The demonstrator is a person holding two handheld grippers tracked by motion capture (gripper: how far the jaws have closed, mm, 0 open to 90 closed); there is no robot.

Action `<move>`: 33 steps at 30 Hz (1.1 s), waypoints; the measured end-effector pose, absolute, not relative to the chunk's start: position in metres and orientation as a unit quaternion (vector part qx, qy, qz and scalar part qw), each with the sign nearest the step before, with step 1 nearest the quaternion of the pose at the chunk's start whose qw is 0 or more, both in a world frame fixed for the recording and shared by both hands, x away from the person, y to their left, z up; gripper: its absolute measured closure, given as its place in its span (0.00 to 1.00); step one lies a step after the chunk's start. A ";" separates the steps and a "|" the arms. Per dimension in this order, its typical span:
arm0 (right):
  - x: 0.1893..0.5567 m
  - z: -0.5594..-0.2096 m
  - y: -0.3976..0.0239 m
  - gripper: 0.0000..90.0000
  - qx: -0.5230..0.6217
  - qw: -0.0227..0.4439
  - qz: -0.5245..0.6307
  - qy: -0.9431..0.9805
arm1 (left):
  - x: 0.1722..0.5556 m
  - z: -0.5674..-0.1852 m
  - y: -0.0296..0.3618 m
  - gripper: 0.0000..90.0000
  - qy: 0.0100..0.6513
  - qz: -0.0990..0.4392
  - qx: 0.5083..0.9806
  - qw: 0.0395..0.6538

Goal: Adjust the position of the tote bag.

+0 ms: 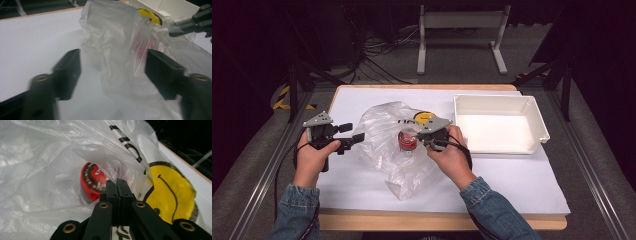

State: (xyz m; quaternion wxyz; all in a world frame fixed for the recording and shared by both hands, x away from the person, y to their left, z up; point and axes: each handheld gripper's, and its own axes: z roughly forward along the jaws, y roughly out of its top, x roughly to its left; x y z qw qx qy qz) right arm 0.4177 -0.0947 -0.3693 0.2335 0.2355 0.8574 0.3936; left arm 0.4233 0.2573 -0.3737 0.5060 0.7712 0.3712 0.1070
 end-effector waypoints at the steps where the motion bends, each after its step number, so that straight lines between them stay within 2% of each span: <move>1: 0.419 -0.368 -0.096 0.99 0.237 0.237 0.398 0.854 | 0.423 -0.374 0.257 0.49 0.370 0.105 0.772 0.506; 3: 0.422 -0.366 -0.098 0.99 0.240 0.240 0.403 0.850 | 0.425 -0.375 0.255 0.80 0.358 0.105 0.778 0.506; 4: 0.424 -0.365 -0.099 0.99 0.240 0.243 0.404 0.849 | 0.426 -0.375 0.254 0.91 0.349 0.107 0.782 0.505; 5: 0.425 -0.364 -0.099 0.99 0.241 0.245 0.405 0.847 | 0.426 -0.375 0.252 0.98 0.345 0.112 0.784 0.504; 6: 0.427 -0.363 -0.099 0.99 0.241 0.247 0.405 0.847 | 0.427 -0.375 0.249 1.00 0.346 0.114 0.782 0.506; 19: 0.454 -0.370 -0.106 0.98 0.266 0.270 0.389 0.840 | 0.451 -0.388 0.243 1.00 0.384 0.153 0.757 0.507; 33: 0.468 -0.398 -0.112 0.98 0.304 0.256 0.319 0.860 | 0.473 -0.416 0.235 1.00 0.409 0.134 0.783 0.450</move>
